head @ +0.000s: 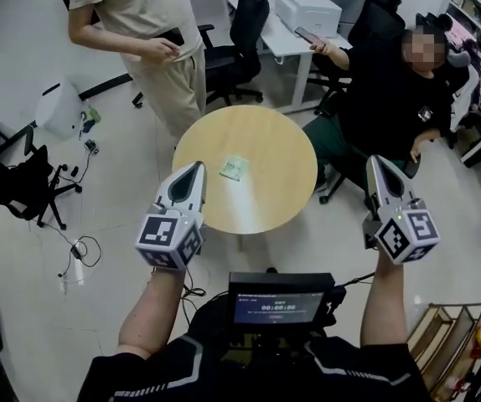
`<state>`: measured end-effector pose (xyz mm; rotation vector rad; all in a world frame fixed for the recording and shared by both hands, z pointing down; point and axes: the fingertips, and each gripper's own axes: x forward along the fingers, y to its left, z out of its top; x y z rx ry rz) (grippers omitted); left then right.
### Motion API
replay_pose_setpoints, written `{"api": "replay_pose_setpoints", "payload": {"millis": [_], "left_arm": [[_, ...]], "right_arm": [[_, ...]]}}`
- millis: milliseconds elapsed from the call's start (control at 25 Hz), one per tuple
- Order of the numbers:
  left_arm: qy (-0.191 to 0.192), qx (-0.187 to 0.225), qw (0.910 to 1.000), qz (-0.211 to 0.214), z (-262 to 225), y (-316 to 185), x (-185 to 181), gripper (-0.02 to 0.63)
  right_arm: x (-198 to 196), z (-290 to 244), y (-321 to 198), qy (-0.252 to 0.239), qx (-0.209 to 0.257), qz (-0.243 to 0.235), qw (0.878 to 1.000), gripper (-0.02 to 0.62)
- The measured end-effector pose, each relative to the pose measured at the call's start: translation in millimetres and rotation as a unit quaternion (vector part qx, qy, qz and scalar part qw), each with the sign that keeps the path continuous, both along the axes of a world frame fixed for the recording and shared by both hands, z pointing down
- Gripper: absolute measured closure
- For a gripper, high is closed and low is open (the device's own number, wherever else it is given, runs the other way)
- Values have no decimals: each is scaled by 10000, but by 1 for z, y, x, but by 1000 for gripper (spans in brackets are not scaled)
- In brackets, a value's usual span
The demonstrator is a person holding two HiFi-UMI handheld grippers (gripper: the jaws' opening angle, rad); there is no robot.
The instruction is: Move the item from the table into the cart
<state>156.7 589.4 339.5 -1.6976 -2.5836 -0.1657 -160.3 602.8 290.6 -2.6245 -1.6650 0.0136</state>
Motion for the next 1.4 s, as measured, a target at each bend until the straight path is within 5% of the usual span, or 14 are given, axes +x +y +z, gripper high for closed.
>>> {"api": "replay_pose_setpoints", "payload": {"millis": [280, 360, 520, 720, 880, 1000, 1160, 1400], "left_arm": [[431, 152, 9954, -847, 13, 95, 10, 601], [508, 210, 9934, -1009, 20, 125, 20, 601], [499, 316, 9929, -1030, 38, 186, 52, 600], [690, 868, 9903, -841, 80, 236, 114, 580], [564, 1309, 9871, -727, 116, 281, 155, 580], [329, 1686, 9811, -893, 147, 301, 169, 576], [417, 2199, 9676, -1167, 189, 327, 182, 571], [286, 2969, 9465, -1234, 263, 361, 189, 523]], "right_arm": [[54, 16, 154, -85, 56, -1236, 9923, 589], [73, 23, 196, -261, 207, -1490, 9883, 535], [127, 47, 273, -745, 480, -1738, 9808, 535], [213, 97, 332, -1281, 1069, -1890, 9677, 421], [273, 146, 380, -1901, 1592, -2175, 9441, 399], [300, 191, 397, -2108, 2032, -2517, 9225, 304], [323, 248, 420, -2501, 2423, -2798, 8947, 243], [348, 344, 445, -2954, 3047, -3273, 8442, 242]]}}
